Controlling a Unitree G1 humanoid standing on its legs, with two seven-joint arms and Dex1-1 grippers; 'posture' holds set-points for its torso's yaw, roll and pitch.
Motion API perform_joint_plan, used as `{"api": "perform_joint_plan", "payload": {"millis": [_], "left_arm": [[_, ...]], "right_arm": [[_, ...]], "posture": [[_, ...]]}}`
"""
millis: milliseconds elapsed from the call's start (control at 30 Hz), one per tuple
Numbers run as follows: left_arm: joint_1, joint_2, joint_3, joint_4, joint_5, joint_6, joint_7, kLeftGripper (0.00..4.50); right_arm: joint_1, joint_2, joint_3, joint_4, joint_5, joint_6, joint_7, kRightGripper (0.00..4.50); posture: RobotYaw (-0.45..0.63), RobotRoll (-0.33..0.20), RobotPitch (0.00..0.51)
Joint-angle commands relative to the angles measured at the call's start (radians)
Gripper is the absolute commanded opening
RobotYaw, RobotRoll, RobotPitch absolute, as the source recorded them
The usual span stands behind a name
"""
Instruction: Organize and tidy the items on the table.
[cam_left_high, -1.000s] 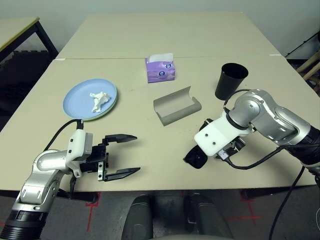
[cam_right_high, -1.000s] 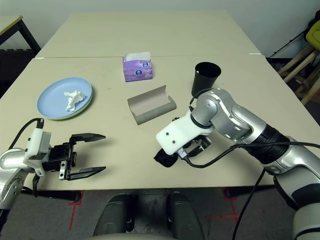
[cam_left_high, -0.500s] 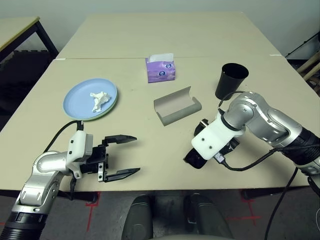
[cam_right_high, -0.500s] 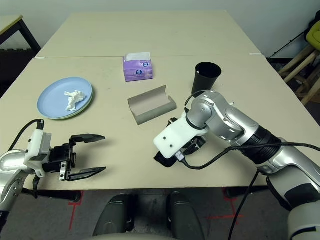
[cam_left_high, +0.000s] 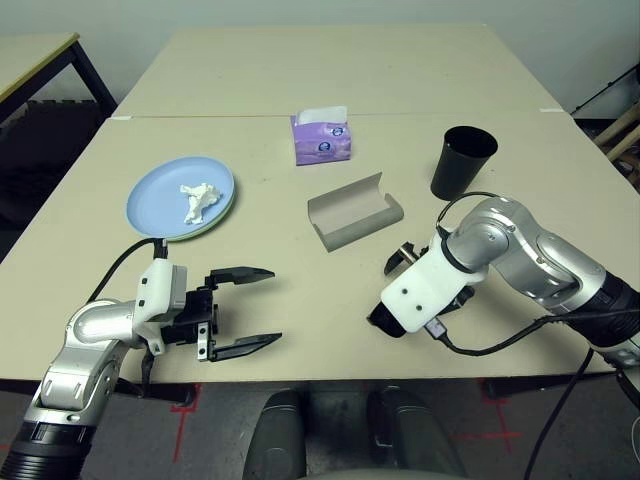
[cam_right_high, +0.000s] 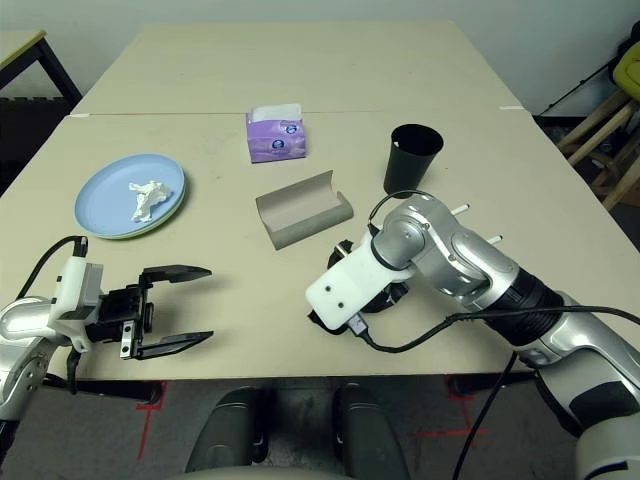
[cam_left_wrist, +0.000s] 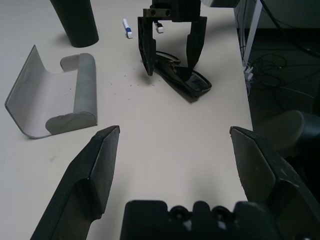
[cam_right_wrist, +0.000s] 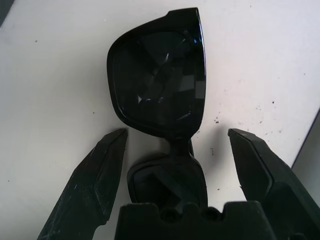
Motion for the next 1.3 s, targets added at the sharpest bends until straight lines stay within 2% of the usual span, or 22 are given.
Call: {"api": "perform_joint_plan", "payload": {"millis": [33, 233, 367, 567, 600, 867, 1300], "left_arm": [[0.000, 0.004, -0.018, -0.013, 0.011, 0.006, -0.005, 4.50], [-0.005, 0.004, -0.018, -0.018, 0.009, 0.011, -0.002, 4.50], [-0.016, 0.002, -0.017, -0.015, 0.007, 0.017, -0.001, 4.50], [-0.015, 0.003, -0.014, -0.020, 0.004, 0.023, -0.002, 4.50], [-0.016, 0.002, -0.015, -0.020, 0.004, 0.024, -0.002, 4.50], [-0.012, 0.002, -0.015, -0.025, 0.004, 0.025, -0.002, 4.50], [-0.029, -0.003, -0.019, -0.005, 0.013, 0.016, -0.003, 4.50]], "right_arm": [[0.018, -0.011, -0.023, -0.035, -0.006, 0.005, -0.002, 4.44], [0.027, -0.017, -0.032, -0.028, -0.018, -0.015, -0.014, 4.44], [0.028, -0.009, -0.036, -0.030, -0.014, -0.014, -0.022, 3.15], [0.028, -0.003, -0.047, -0.028, -0.009, -0.010, -0.040, 0.68], [0.028, -0.003, -0.049, -0.026, -0.009, -0.011, -0.040, 0.44], [0.004, -0.001, -0.066, -0.005, 0.000, -0.026, -0.038, 0.43], [-0.196, 0.001, -0.140, 0.106, 0.105, -0.016, 0.042, 0.43]], "posture": [[0.09, 0.000, 0.118], [0.09, 0.000, 0.126], [0.09, 0.000, 0.131], [0.08, 0.000, 0.136], [0.08, 0.000, 0.138], [0.09, 0.000, 0.137], [0.09, 0.000, 0.117]]}}
